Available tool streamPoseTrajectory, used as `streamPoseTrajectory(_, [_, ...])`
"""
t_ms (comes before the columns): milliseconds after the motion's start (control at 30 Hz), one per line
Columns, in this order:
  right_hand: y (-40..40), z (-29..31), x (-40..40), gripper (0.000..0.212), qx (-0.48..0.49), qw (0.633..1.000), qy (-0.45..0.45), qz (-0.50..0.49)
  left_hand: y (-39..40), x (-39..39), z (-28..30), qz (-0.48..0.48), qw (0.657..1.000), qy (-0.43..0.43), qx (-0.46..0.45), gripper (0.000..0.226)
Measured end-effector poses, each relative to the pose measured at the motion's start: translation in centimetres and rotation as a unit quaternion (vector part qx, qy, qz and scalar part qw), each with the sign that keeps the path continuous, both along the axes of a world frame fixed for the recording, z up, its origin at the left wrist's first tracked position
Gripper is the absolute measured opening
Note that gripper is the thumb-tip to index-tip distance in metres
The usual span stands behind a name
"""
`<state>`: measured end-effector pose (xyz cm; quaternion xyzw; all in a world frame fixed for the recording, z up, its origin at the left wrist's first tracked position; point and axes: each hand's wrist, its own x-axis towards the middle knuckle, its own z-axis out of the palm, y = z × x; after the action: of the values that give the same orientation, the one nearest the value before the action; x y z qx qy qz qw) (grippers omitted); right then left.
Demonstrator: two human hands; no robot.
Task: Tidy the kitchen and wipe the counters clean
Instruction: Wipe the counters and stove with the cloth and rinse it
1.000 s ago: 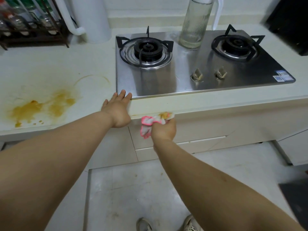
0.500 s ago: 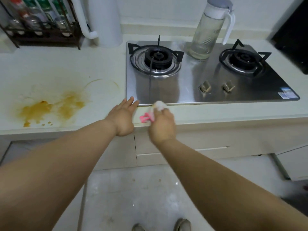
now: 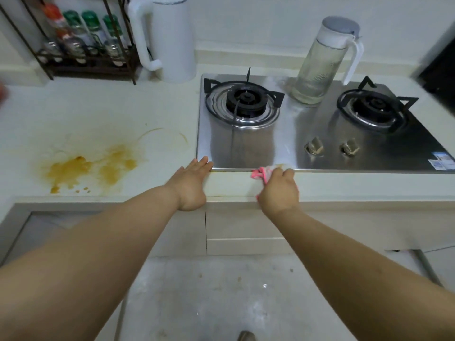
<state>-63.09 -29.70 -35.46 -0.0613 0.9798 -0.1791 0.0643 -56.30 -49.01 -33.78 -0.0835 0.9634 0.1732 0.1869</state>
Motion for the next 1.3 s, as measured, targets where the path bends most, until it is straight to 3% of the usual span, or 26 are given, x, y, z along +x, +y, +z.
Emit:
streamPoseTrajectory(100, [-4.6,-0.2,2.5,0.047,-0.006,0.989,0.013,0.149,0.4,0.1,0.1,0.013,1.000,-0.001,0.007,0.087])
streamPoseTrajectory(233, [-3.8,0.1,1.7,0.069,-0.033,0.976,-0.005,0.215,0.9,-0.1,1.2,0.025,1.000,-0.009,0.002,0.084])
streamPoseTrajectory(400, [5.7,1.7,-1.9,0.053,-0.040,0.998,-0.014,0.034,1.7,-0.1,1.3,0.054,0.999,-0.005,0.006,0.084])
streamPoseTrajectory(500, [5.9,1.6,-2.6,0.052,0.007,1.000,-0.021,0.021,1.9,-0.1,1.1,0.072,0.997,0.014,0.030,0.083])
streamPoseTrajectory(633, [-1.1,0.7,-0.5,0.056,-0.012,0.983,-0.001,0.184,1.7,0.0,0.5,0.098,0.993,0.043,0.056,0.083])
streamPoseTrajectory(800, [-7.9,0.2,1.5,0.037,-0.096,0.942,-0.028,0.319,1.8,1.5,0.0,0.184,0.976,0.106,0.049,0.060])
streamPoseTrajectory(900, [-6.9,0.6,0.7,0.058,-0.072,0.928,-0.046,0.363,1.7,2.5,0.1,0.199,0.977,0.072,0.024,0.056])
streamPoseTrajectory(967, [-4.1,0.9,-0.4,0.062,-0.056,0.935,-0.044,0.347,1.3,2.9,0.5,0.205,0.978,0.022,-0.028,0.070])
streamPoseTrajectory(1133, [2.8,1.3,-2.3,0.048,-0.031,0.977,-0.027,0.210,0.3,4.0,0.9,0.166,0.985,-0.023,-0.050,0.075])
streamPoseTrajectory(1300, [-1.7,0.9,-0.9,0.049,-0.030,0.967,0.002,0.254,-1.0,4.6,1.2,0.136,0.990,-0.008,-0.044,0.075])
